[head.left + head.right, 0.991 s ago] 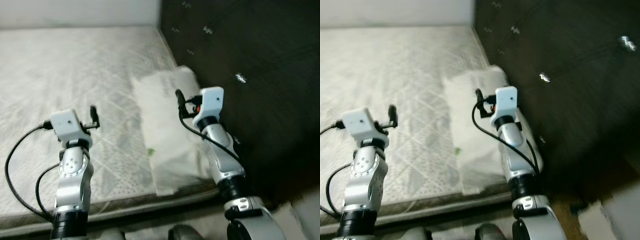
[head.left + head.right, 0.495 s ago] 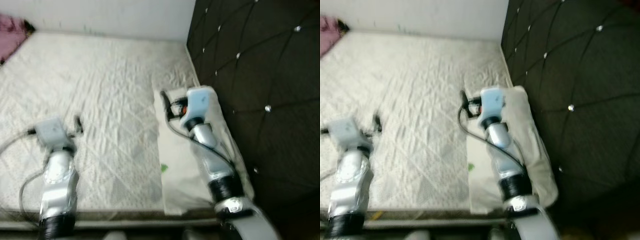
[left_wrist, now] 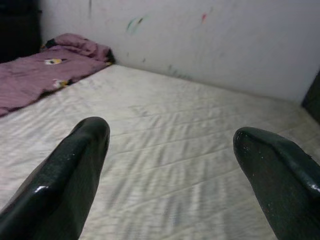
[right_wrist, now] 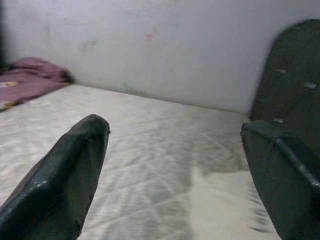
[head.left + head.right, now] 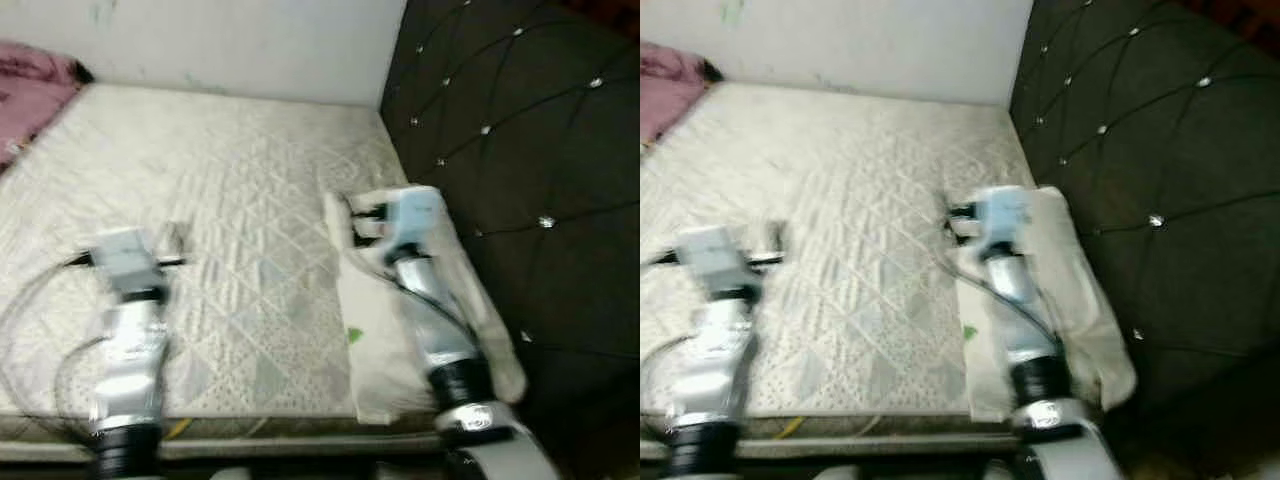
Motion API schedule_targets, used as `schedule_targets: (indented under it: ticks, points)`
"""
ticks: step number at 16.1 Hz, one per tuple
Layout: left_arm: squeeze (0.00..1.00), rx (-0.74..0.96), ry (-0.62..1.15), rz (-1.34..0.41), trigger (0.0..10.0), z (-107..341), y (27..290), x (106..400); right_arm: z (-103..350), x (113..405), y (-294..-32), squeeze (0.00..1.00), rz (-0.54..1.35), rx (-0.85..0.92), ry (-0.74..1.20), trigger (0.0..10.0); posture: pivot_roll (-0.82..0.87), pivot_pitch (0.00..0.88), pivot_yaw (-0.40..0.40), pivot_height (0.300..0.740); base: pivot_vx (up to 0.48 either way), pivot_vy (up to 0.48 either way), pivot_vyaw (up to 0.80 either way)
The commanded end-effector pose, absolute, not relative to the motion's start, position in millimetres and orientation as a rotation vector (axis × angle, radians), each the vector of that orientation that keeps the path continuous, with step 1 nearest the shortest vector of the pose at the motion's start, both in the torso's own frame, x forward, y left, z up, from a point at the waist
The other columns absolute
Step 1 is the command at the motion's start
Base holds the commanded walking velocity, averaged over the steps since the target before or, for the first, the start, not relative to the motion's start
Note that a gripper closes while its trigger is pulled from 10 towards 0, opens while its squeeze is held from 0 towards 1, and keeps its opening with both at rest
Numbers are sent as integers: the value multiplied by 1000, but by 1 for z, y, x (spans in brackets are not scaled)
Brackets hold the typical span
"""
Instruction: Clean up the room
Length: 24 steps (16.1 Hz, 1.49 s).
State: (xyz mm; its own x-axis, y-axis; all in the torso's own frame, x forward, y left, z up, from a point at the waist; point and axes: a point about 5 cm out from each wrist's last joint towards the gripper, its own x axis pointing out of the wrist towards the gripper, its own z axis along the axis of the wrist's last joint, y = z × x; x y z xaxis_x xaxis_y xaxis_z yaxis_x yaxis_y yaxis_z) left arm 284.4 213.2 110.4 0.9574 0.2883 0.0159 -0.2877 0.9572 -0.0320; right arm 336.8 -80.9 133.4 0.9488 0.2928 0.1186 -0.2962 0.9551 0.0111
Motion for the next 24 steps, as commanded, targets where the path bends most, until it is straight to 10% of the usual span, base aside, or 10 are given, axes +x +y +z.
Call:
schedule_targets:
  ticks: [1,24]
  points:
    - [0,-52,-25,261,10000,113,201,288,135,340,-95,0,268,20,-117,10000,-8,0,-46,740,0,480,0]
    - [0,-110,-54,241,10000,116,197,290,128,341,-90,0,310,-3,-69,10000,-16,0,-48,740,0,479,-144]
